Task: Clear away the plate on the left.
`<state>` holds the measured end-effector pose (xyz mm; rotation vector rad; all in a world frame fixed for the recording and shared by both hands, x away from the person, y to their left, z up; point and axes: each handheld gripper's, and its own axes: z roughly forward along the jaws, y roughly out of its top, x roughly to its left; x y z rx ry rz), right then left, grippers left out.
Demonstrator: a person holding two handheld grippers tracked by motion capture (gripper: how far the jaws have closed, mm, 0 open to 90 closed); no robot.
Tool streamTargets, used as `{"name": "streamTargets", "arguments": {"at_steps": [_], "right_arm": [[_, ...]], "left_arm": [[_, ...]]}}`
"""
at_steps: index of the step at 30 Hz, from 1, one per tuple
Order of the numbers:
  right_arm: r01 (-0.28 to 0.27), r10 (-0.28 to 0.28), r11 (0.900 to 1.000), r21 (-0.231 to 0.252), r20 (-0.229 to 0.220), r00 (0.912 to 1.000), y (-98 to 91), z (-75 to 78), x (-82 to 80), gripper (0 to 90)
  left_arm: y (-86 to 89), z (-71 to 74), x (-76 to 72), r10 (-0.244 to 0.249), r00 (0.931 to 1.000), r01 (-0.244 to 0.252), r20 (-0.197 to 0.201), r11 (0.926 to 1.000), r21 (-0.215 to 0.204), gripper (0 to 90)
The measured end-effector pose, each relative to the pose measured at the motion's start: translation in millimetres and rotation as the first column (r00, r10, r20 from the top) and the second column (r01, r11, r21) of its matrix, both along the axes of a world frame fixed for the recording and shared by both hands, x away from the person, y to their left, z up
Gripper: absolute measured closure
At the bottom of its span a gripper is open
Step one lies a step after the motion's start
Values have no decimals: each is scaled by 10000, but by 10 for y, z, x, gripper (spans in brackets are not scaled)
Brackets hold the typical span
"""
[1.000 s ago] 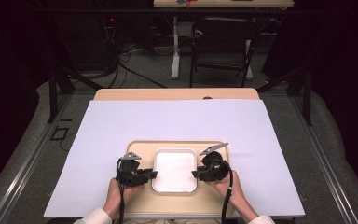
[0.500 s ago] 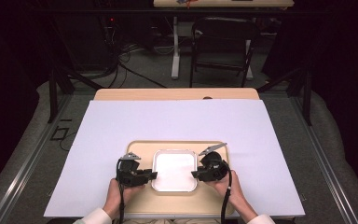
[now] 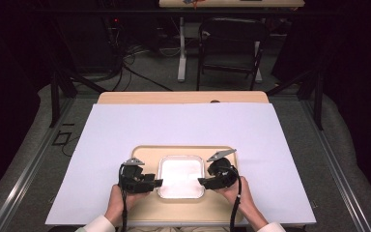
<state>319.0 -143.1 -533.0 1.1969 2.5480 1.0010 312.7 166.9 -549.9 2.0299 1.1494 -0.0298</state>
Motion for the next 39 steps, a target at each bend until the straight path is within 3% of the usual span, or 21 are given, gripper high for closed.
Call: {"name": "streamTargets", "arguments": {"at_steps": [2, 6, 11, 15, 20, 24, 27, 28, 31, 35, 39], "right_arm": [[-212, 197, 9990, 383, 390, 9990, -29, 59, -29, 345], [-234, 149, 9979, 607, 1368, 9905, -76, 174, -94, 216], [-299, 43, 9957, 879, 2789, 9603, -169, 350, -211, 94], [-299, -90, 9942, 1032, 3576, 9338, -262, 468, -318, 37], [-306, -210, 9927, 1165, 4167, 9088, -340, 569, -420, 0], [-251, -324, 9926, 1191, 4576, 8885, -391, 630, -482, 0], [-245, -316, 9936, 1100, 4810, 8762, -441, 651, -502, 0], [-269, -335, 9928, 1166, 4859, 8734, -459, 655, -507, 0], [-187, -476, 9917, 1275, 4973, 8663, -531, 674, -527, 0], [-5, -772, 9892, 1468, 5225, 8491, -644, 708, -572, 0], [262, -1085, 9871, 1582, 5386, 8356, -737, 724, -635, 0]], "left_arm": [[19, 52, -11, -99, 9994, 97, 332, 9999, 61, 411], [78, 167, -37, -295, 9944, 288, 1019, 9996, 75, 303], [198, 313, -84, -152, 9835, 157, 1803, 9999, -15, 173], [289, 415, -123, -113, 9736, 134, 2281, 9999, -76, 112], [362, 515, -158, -261, 9588, 233, 2830, 9996, 132, 46], [389, 579, -221, -282, 9374, 204, 3471, 9995, 259, 26], [402, 609, -263, -365, 9270, 223, 3733, 9989, 422, 0], [412, 621, -282, -316, 9194, 130, 3920, 9987, 500, 0], [446, 646, -320, -301, 9090, 112, 4156, 9988, 477, 0], [531, 659, -363, 48, 9027, -151, 4303, 9997, 204, 0], [642, 660, -394, 386, 9046, -343, 4244, 9993, -178, 0]]}}
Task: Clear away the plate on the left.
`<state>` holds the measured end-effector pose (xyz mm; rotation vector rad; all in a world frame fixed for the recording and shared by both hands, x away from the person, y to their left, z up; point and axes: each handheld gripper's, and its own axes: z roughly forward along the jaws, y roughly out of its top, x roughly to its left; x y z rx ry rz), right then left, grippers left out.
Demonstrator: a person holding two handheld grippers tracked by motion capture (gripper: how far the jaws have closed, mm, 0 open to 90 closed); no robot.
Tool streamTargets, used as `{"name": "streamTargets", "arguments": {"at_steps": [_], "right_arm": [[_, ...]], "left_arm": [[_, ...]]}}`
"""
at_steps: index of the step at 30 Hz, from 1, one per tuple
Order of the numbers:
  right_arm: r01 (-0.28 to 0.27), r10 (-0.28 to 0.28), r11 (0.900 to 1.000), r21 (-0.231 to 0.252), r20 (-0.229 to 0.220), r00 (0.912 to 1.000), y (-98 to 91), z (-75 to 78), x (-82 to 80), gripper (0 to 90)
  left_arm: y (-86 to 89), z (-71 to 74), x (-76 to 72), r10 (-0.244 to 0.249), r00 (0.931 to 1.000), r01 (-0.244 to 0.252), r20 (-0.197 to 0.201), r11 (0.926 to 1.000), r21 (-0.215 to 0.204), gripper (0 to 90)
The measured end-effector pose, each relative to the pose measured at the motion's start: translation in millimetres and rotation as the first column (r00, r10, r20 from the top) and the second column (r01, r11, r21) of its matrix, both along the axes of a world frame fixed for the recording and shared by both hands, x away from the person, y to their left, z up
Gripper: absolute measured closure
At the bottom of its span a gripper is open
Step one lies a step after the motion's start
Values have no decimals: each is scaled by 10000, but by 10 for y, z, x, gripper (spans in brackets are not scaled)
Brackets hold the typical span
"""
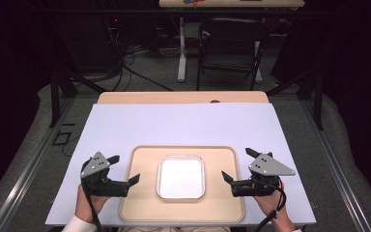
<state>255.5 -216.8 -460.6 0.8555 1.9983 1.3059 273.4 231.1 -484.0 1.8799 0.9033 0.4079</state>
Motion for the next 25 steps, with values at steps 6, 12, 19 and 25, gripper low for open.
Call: {"name": "streamTargets", "arguments": {"at_steps": [6, 12, 19, 25], "right_arm": [[374, -375, 9992, 109, 109, 9992, -162, -6, -113, 0], [686, -687, 9972, 302, 27, 9976, -345, -59, -213, 0], [1012, -1003, 9945, 272, -310, 9945, -487, -159, -322, 0], [1102, -1081, 9935, 281, -672, 9919, -535, -239, -383, 0]], "left_arm": [[182, -25, -58, 352, 9994, -352, -48, 9993, -117, 0], [339, -80, -139, 676, 9975, -682, -213, 9971, -324, 0], [486, -137, -224, 996, 9943, -1020, -384, 9925, -671, 0], [534, -162, -259, 860, 9961, -879, -217, 9900, -1108, 0]]}}
